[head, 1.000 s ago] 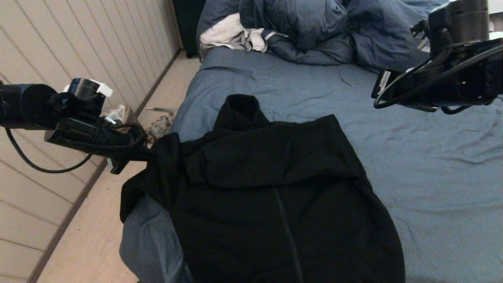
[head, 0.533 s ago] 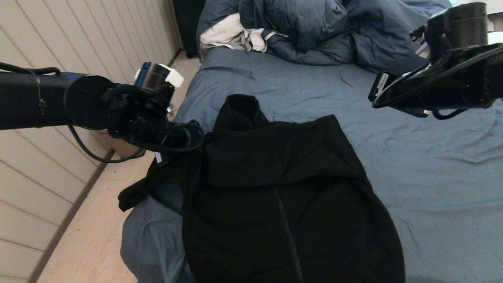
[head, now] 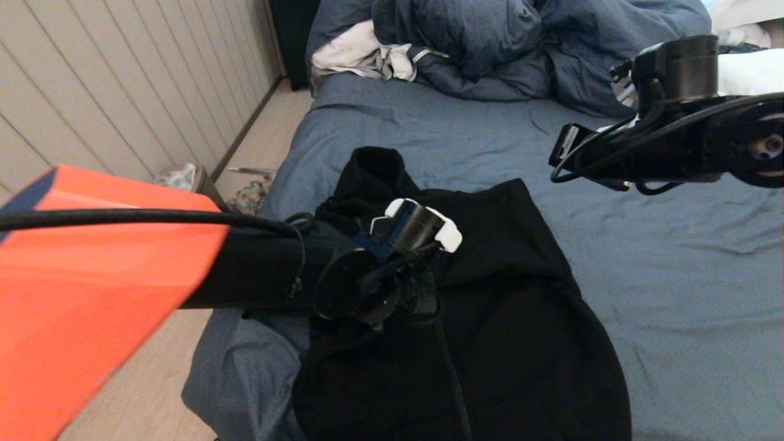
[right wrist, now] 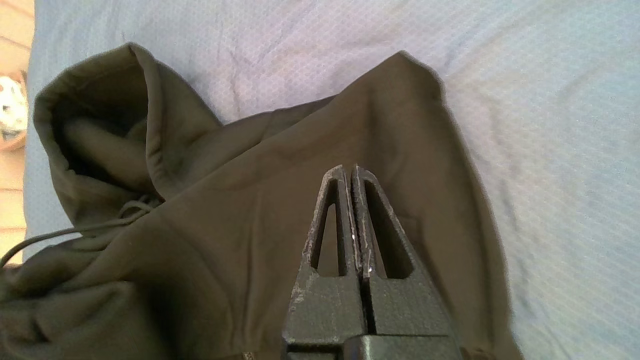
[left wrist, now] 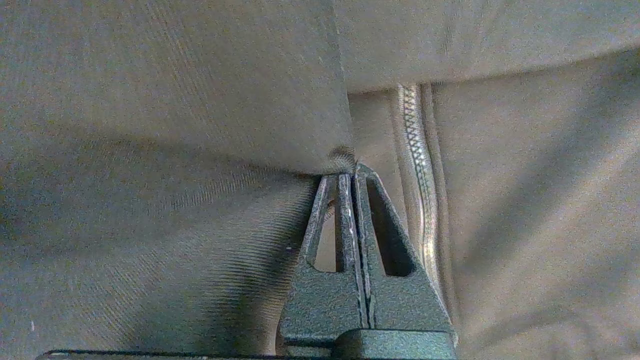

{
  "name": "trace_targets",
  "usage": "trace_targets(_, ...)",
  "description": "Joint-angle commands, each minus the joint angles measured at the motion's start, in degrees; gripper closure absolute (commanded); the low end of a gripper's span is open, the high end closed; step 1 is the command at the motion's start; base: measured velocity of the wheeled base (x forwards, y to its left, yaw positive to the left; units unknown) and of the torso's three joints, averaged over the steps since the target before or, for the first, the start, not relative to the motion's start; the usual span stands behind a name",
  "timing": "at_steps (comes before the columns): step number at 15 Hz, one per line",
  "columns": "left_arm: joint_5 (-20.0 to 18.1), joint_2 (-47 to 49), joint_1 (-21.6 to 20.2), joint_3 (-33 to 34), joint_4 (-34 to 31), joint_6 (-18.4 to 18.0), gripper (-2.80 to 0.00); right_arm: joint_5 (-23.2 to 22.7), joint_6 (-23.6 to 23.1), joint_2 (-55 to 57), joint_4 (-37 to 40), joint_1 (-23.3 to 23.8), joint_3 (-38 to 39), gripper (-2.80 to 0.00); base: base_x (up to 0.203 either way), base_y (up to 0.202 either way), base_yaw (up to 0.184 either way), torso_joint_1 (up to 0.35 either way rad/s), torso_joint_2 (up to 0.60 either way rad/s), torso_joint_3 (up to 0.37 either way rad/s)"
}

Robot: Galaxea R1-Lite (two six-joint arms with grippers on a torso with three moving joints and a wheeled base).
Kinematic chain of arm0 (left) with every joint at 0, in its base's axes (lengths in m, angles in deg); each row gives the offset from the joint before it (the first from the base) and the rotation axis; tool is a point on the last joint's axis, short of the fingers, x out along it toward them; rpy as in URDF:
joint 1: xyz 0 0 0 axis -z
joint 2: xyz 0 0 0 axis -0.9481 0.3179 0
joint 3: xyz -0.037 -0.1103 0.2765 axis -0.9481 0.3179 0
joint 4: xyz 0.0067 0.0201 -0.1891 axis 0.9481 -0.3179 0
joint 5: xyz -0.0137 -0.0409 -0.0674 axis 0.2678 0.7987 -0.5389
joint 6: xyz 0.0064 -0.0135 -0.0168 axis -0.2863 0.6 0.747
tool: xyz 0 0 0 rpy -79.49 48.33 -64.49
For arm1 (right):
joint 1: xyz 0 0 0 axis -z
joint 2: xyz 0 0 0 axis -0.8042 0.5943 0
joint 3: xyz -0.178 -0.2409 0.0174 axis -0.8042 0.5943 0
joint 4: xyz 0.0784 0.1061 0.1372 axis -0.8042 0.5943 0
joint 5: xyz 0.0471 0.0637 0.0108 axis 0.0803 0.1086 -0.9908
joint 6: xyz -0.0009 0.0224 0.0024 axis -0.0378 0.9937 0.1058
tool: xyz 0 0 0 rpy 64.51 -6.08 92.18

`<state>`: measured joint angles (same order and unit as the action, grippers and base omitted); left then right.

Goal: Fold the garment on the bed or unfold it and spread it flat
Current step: Fold the black sweatshirt

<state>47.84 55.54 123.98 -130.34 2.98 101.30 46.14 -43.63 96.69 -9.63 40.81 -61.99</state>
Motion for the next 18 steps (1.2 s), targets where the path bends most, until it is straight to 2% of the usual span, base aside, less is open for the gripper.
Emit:
trace_targets(1,1.4,6.9,1.3,-1.1,1.8,-0.7,0.0,-0.1,0.1,1.0,-0.2,0.2,-0.1,0.0,0.0,0.0,0.0,0.0,0.0,0.0)
trace_targets(4,2.1,6.2,1.4,-2.7,1.9,-0.9,0.0,-0.2,-0.1,0.8,-0.3,0.0,-0.9,0.0,0.0,0.0,0.0,0.0,0.0,0.0)
trace_targets(5,2.2,5.7,1.4,-2.5,1.7,-0.9,-2.75,-0.3,-0.1,0.7,-0.3,-0.1,-1.1,0.0,0.0,0.0,0.0,0.0,0.0,0.0)
trace_targets(12,2.5,-3.7,1.9,-2.7,0.7,-1.4,-2.8,-0.5,-0.3,0.4,-0.3,0.8,-1.2,0.0,0.0,0.0,0.0,0.0,0.0,0.0)
trace_targets(15,2.3,-8.5,4.7,-4.4,-3.5,-1.4,-2.8,-1.4,-0.3,0.4,-0.3,0.9,-1.2,0.0,0.0,0.0,0.0,0.0,0.0,0.0)
trace_targets(18,2.3,-7.7,8.1,-5.8,-5.2,-1.3,-2.8,-1.4,-0.2,0.4,-0.3,0.9,-1.3,0.0,0.0,0.0,0.0,0.0,0.0,0.0)
